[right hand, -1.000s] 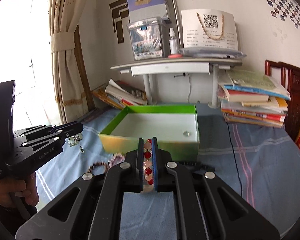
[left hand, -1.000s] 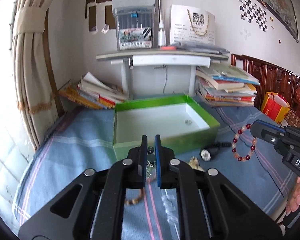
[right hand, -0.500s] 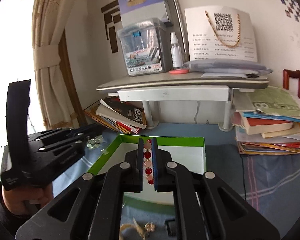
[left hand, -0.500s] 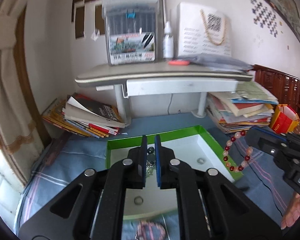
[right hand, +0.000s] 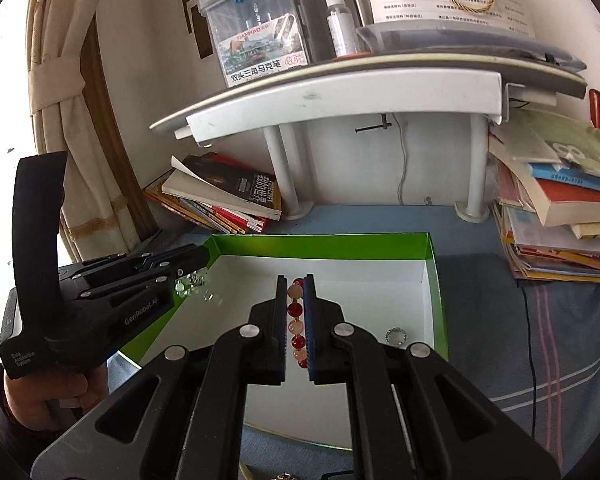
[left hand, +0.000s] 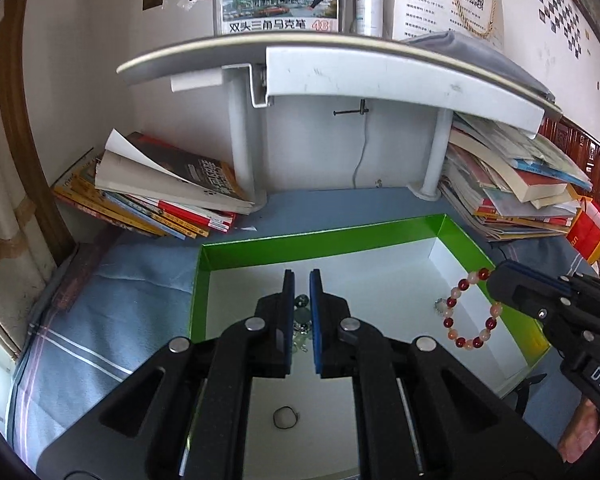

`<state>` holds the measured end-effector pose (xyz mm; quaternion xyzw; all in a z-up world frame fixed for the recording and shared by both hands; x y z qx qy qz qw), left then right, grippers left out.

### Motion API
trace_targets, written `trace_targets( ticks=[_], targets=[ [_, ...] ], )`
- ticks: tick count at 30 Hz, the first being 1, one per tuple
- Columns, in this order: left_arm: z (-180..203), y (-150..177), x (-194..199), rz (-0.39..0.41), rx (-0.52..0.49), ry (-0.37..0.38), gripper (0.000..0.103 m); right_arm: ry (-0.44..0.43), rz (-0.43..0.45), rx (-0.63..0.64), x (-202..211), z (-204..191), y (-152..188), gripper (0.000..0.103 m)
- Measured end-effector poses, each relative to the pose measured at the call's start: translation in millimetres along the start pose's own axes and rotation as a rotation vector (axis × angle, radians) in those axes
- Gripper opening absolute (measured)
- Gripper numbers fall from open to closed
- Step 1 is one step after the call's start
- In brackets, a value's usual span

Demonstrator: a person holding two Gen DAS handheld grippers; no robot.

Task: Organize jewelry
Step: 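Open both tools over the green box to drop the bracelet and pendant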

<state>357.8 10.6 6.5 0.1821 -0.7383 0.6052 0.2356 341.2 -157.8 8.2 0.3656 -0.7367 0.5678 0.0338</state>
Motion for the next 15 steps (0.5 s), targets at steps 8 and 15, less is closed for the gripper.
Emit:
trace_targets(
  ticks=[8, 15],
  targets=[
    [-3, 1, 6, 0.044, 0.002, -0.052, 0.065, 0.026, 0.083, -0.046, 13, 8, -5, 0.070],
    [-4, -2, 17, 0.050, 0.014, -0.068, 0.071, 0.050, 0.095, -0.056, 23, 10, -8, 0.070]
  ],
)
Point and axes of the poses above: each gripper's, at about its wrist camera, not at the fingertips, and x roughly against the way its jaws point, z to its right, y to its underside, the point moved 2 cm from there along -x, roughly the way its jaws point, and after that the axes turned 10 degrees about -x, right-handed, at the moved point
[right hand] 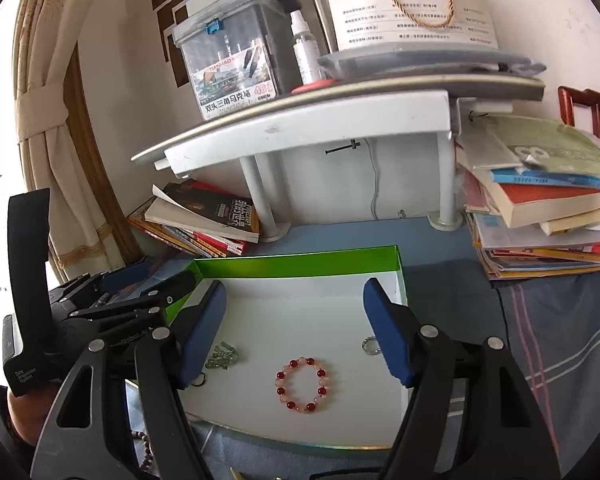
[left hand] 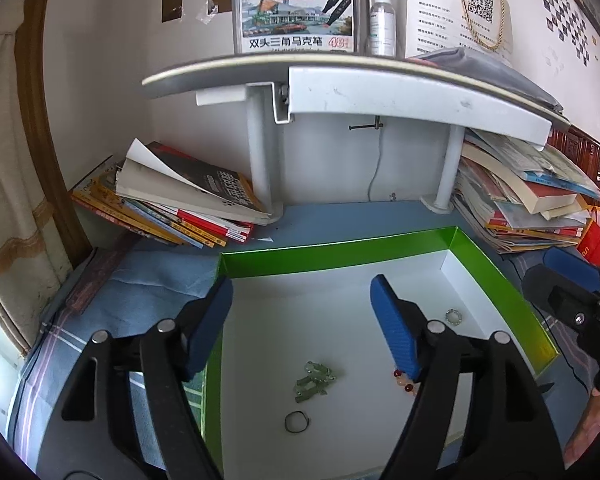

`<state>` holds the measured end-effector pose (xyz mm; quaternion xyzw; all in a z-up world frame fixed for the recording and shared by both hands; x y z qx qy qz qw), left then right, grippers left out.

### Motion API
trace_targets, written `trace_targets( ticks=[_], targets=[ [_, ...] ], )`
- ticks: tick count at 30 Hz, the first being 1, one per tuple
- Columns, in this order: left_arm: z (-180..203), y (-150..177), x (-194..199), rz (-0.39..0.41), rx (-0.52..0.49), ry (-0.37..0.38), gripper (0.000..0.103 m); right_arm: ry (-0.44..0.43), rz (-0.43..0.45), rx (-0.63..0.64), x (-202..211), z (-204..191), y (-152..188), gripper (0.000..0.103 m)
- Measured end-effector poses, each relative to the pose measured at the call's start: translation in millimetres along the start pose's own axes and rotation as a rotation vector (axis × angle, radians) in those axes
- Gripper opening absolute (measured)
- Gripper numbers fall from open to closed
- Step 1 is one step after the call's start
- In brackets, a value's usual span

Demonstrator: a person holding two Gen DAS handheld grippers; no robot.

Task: Organize jewelry
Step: 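Open both tools over the green box to drop the bracelet and pendant, then withdraw both tools from the box back over the remaining jewelry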

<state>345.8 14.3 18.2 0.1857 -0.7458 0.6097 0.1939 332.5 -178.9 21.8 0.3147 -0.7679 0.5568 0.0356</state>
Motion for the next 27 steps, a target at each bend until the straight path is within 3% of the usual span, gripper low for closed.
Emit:
trace_targets(
  ticks=[9, 14, 17, 22, 27],
  targets=[
    [4, 14, 89, 0.060, -0.025, -0.011, 0.072, -0.010, 0.064, 0.071, 94, -33, 13, 0.070],
    [4, 61, 152, 0.074, 0.002, -0.018, 0.083, 0.011, 0.056, 0.092, 151, -43, 60, 0.070],
    [7, 103, 185, 0.050, 0.044, 0.002, 0.083, 0.039, 0.048, 0.100, 175, -44, 92, 0.070],
    [15, 160, 211, -0.002, 0.093, 0.009, 0.083, 0.072, 0.016, 0.079, 197, -38, 138, 0.070],
    [24, 190, 228, -0.009, 0.072, 0.003, 0.083, 0.074, 0.001, 0.074, 214, -35, 172, 0.070]
  ],
)
Point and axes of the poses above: each gripper's, at about its wrist camera, not at the fingertips, and x roughly against the way its jaws point, z to its right, y to its underside, the point moved 2 cm from there along -x, roughly the way its jaws point, and after that the axes turned 10 degrees about -x, right-handed, at the moved point
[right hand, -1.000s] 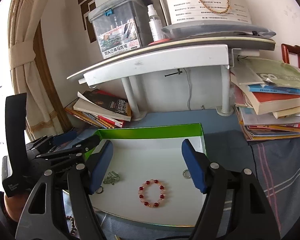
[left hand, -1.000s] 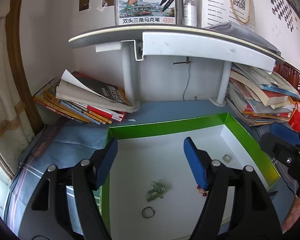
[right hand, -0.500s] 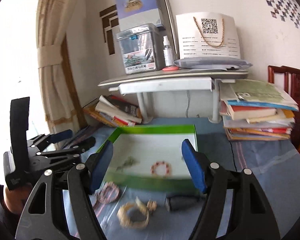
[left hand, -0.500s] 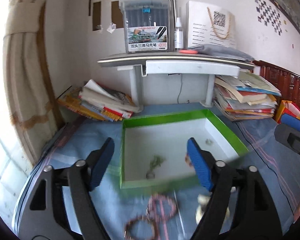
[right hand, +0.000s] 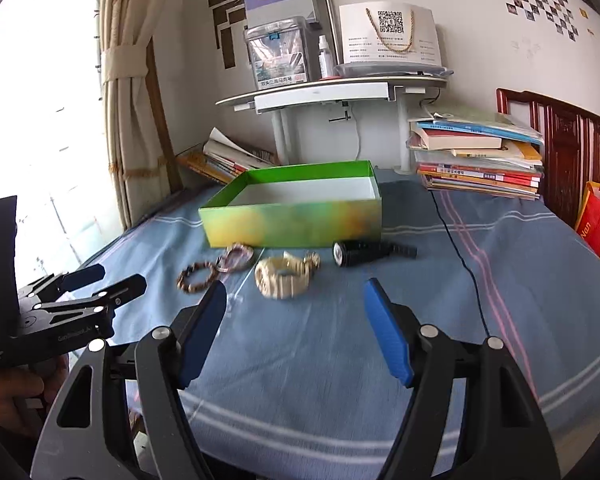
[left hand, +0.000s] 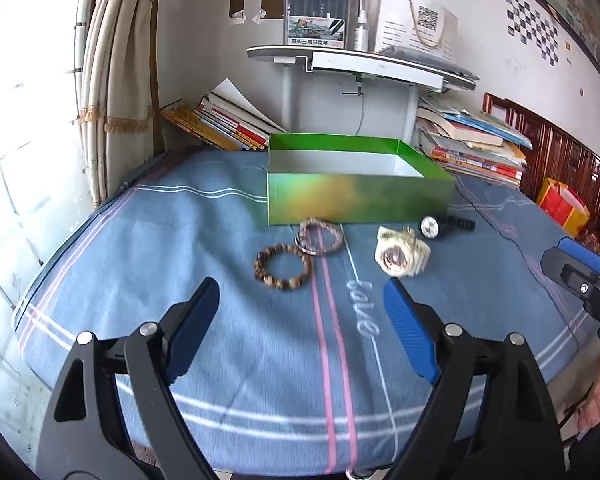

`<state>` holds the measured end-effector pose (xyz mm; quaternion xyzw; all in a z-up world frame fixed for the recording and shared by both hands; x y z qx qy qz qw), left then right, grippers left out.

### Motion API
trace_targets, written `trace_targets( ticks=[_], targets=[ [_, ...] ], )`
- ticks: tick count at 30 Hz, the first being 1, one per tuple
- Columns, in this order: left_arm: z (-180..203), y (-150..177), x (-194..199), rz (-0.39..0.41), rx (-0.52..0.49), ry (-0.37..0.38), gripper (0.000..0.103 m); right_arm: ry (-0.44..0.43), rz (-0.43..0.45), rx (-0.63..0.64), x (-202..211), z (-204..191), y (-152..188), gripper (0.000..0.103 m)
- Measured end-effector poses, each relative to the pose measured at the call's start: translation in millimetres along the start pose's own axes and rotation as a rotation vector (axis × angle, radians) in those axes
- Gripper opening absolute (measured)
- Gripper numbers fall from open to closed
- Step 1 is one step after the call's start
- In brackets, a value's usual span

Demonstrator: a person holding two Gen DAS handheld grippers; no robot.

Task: Organize jewelry
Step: 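Withdraw both tools from the box back over the remaining jewelry, then close the right tool on the white watch while the left tool moves to the black watch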

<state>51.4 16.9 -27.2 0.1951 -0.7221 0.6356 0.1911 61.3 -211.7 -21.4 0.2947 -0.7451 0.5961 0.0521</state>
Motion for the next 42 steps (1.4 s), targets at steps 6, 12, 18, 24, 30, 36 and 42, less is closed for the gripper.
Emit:
trace_targets(
  ticks=[6, 12, 18, 24, 30, 36, 42],
  targets=[
    [7, 12, 9, 0.001, 0.000, 0.016, 0.083, -0.002, -0.008, 0.000, 11, 0, 19, 0.070],
    [8, 13, 11, 0.000, -0.005, 0.019, 0.083, -0.005, -0.003, -0.009, 13, 1, 19, 0.070],
    [8, 12, 10, -0.002, -0.003, 0.019, 0.083, -0.005, -0.012, -0.008, 10, 1, 20, 0.070],
    [8, 11, 6, -0.009, -0.008, 0.028, 0.083, -0.012, -0.032, -0.004, 3, 0, 21, 0.070],
    [5, 11, -1, -0.018, -0.006, 0.027, 0.083, -0.038, -0.057, 0.007, -16, -1, 13, 0.070],
    [2, 9, -8, -0.027, -0.001, 0.031, 0.083, -0.071, -0.133, 0.051, -56, -8, -5, 0.066],
    [-4, 8, -18, -0.037, 0.012, 0.035, 0.083, -0.081, -0.227, 0.113, -112, -22, -21, 0.057]
  ],
)
Point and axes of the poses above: each gripper's, at about its wrist camera, not at the fingertips, and x roughly against the way its jaws point, z to its right, y to its underside, the point moved 2 cm from there along -x, roughly the way its jaws point, and after that the axes turned 10 degrees about -x, right-handed, at the moved point
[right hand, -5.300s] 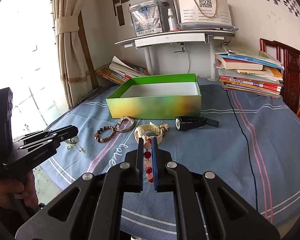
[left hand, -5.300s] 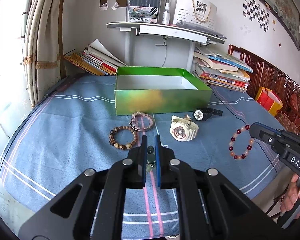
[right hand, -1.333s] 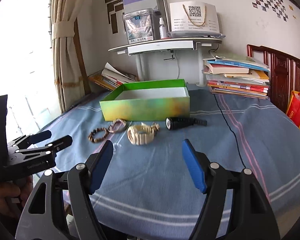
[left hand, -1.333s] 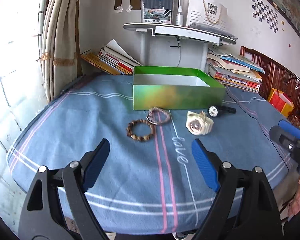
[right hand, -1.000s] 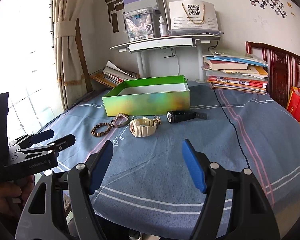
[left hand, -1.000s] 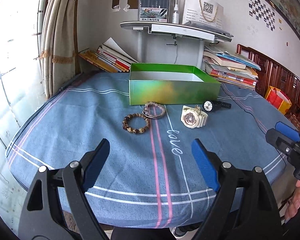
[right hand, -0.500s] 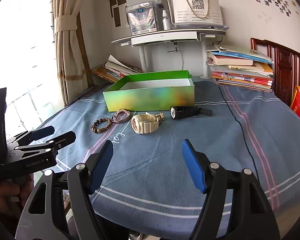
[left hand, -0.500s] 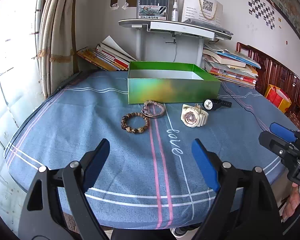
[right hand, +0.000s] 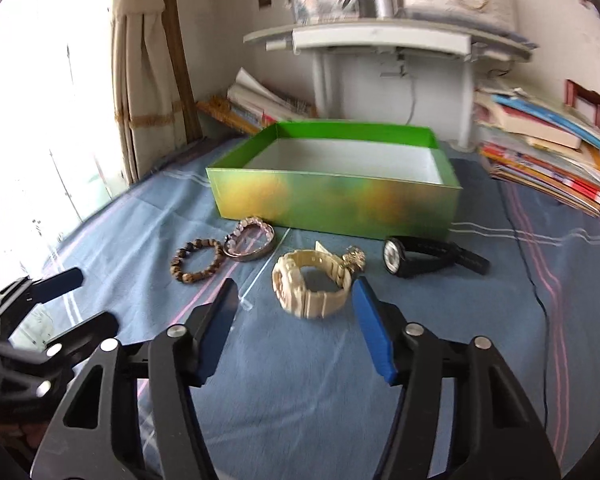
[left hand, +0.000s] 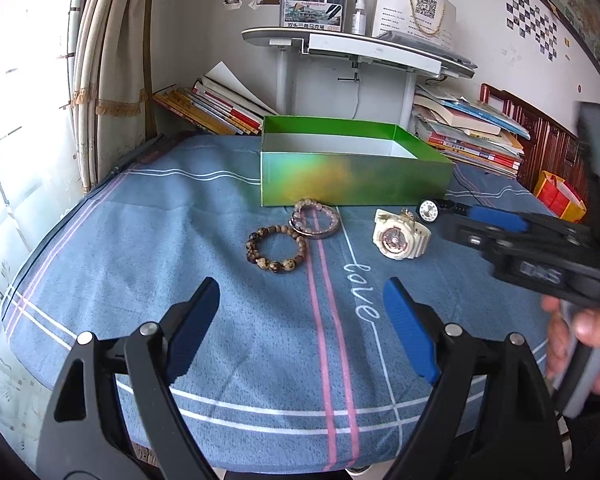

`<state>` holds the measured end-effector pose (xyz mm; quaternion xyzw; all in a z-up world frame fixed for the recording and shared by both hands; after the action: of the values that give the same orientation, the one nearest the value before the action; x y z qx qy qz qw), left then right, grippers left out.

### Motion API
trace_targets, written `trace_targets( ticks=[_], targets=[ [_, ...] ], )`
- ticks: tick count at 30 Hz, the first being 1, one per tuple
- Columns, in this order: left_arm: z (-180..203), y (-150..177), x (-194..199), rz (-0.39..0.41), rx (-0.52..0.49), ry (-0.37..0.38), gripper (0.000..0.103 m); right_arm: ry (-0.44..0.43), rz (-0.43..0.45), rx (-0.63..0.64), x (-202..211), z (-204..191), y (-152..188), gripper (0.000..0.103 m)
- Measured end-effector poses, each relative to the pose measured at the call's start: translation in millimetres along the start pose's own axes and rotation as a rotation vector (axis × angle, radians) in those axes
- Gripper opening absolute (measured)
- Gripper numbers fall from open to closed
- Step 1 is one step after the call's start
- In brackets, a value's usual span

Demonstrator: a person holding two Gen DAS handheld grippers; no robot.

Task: Organize jewelry
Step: 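Close the right tool on the white watch while the left tool moves to the black watch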

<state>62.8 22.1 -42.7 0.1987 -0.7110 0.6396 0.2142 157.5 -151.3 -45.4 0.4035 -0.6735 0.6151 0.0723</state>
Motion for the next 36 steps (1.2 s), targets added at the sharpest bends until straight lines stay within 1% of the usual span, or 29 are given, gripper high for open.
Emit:
trace_targets(
  ticks=[2, 6, 7, 8, 9, 10, 13, 16, 17, 19, 22, 25, 26, 27, 29, 30, 31, 33, 35, 36],
  targets=[
    [-3, -1, -3, -0.004, 0.007, -0.003, 0.083, -0.010, -0.040, 0.026, -17, -4, -6, 0.052],
    [-12, -3, -11, -0.014, 0.032, -0.007, 0.083, -0.011, -0.109, 0.055, -50, -9, -12, 0.050],
    [-13, -3, -12, -0.015, 0.034, -0.009, 0.083, -0.008, -0.129, 0.054, -59, -9, -13, 0.045],
    [-15, -3, -13, -0.016, 0.037, -0.012, 0.083, -0.013, -0.151, 0.057, -66, -9, -12, 0.036],
    [-16, -4, -14, -0.016, 0.038, -0.013, 0.083, -0.016, -0.165, 0.064, -70, -10, -10, 0.030],
    [-16, -4, -14, -0.018, 0.039, -0.015, 0.083, -0.008, -0.166, 0.070, -72, -10, -8, 0.018],
    [-17, -7, -18, -0.025, 0.037, -0.017, 0.083, -0.039, -0.148, 0.059, -61, -9, -5, 0.018],
    [-11, -13, -23, -0.030, 0.023, -0.006, 0.083, -0.062, -0.069, 0.000, -28, 4, -5, 0.018],
    [-5, -17, -25, -0.031, 0.010, 0.002, 0.083, -0.069, -0.029, -0.039, -9, 14, -5, 0.018],
    [8, -24, -30, -0.032, -0.017, 0.021, 0.083, -0.052, 0.023, -0.081, 15, 28, -6, 0.018],
    [37, -38, -44, -0.031, -0.071, 0.056, 0.083, 0.005, 0.101, -0.129, 51, 54, -3, 0.018],
    [65, -53, -64, -0.050, -0.097, 0.110, 0.083, 0.048, 0.136, -0.158, 74, 76, 2, 0.018],
    [74, -58, -69, -0.055, -0.102, 0.126, 0.080, 0.053, 0.144, -0.172, 79, 82, 4, 0.018],
    [85, -64, -77, -0.064, -0.111, 0.144, 0.076, 0.057, 0.150, -0.183, 83, 88, 7, 0.018],
    [103, -73, -90, -0.088, -0.122, 0.168, 0.071, 0.062, 0.150, -0.201, 86, 100, 11, 0.018],
    [113, -79, -98, -0.101, -0.123, 0.185, 0.066, 0.060, 0.148, -0.207, 86, 103, 13, 0.018],
    [122, -82, -106, -0.119, -0.126, 0.187, 0.062, 0.058, 0.144, -0.218, 86, 109, 16, 0.018],
    [137, -88, -121, -0.144, -0.135, 0.187, 0.043, 0.055, 0.137, -0.228, 83, 117, 18, 0.018],
    [148, -92, -135, -0.177, -0.144, 0.178, 0.032, 0.047, 0.137, -0.241, 83, 125, 20, 0.018],
    [153, -95, -143, -0.195, -0.138, 0.179, 0.032, 0.042, 0.140, -0.244, 85, 128, 21, 0.018]
  ],
)
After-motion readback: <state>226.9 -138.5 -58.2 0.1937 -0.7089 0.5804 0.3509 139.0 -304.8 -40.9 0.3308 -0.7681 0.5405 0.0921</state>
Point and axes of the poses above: each gripper's, at about its wrist camera, not at the fingertips, and x roughly against the way its jaws point, z to its right, y to its underside, the point moved 2 cm from there along -x, roughly the way its jaws point, and after that the axes turned 10 degrees about -x, right-handed, at the moved point
